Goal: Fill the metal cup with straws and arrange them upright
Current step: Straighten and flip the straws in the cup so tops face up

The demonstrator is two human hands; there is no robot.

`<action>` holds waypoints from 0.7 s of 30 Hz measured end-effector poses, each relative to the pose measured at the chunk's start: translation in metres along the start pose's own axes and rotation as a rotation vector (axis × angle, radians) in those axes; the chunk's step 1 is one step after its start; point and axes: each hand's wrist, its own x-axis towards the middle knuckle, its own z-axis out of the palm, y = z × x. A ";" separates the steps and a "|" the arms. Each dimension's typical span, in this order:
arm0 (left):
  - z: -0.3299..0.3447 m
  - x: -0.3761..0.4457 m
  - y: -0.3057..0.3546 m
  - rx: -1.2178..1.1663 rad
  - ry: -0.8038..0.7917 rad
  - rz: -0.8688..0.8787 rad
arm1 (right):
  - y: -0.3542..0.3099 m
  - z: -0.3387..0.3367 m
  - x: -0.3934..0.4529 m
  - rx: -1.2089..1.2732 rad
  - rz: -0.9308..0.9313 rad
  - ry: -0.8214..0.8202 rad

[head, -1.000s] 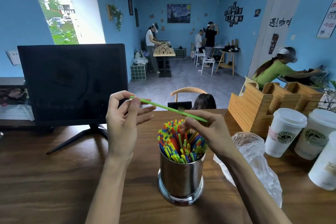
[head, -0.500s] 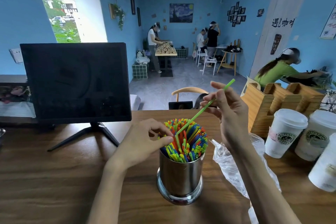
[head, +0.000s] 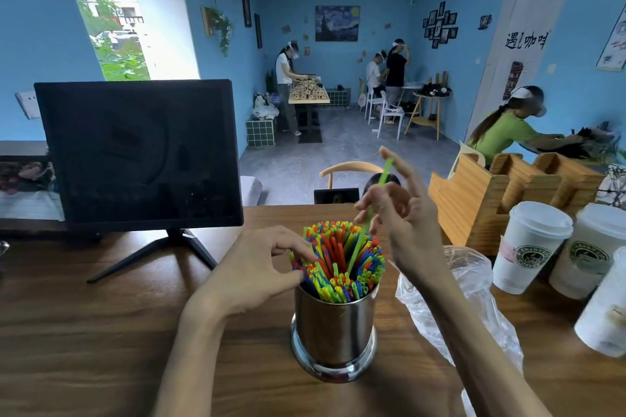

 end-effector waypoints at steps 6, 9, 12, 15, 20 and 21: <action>0.002 0.002 -0.003 -0.008 0.025 0.009 | 0.029 0.005 -0.010 -0.468 0.008 -0.185; 0.003 0.001 -0.002 -0.013 0.035 0.006 | 0.032 0.005 -0.012 -0.560 0.008 -0.223; 0.004 0.001 -0.004 -0.033 0.069 0.008 | 0.032 0.006 -0.013 -0.572 0.031 -0.277; 0.005 0.002 -0.004 -0.029 0.098 0.015 | 0.030 0.006 -0.013 -0.565 0.049 -0.298; 0.003 0.001 0.002 0.005 0.201 0.041 | 0.027 0.006 -0.014 -0.552 0.067 -0.309; 0.003 0.001 0.002 0.021 0.218 0.038 | 0.027 0.006 -0.014 -0.549 0.065 -0.307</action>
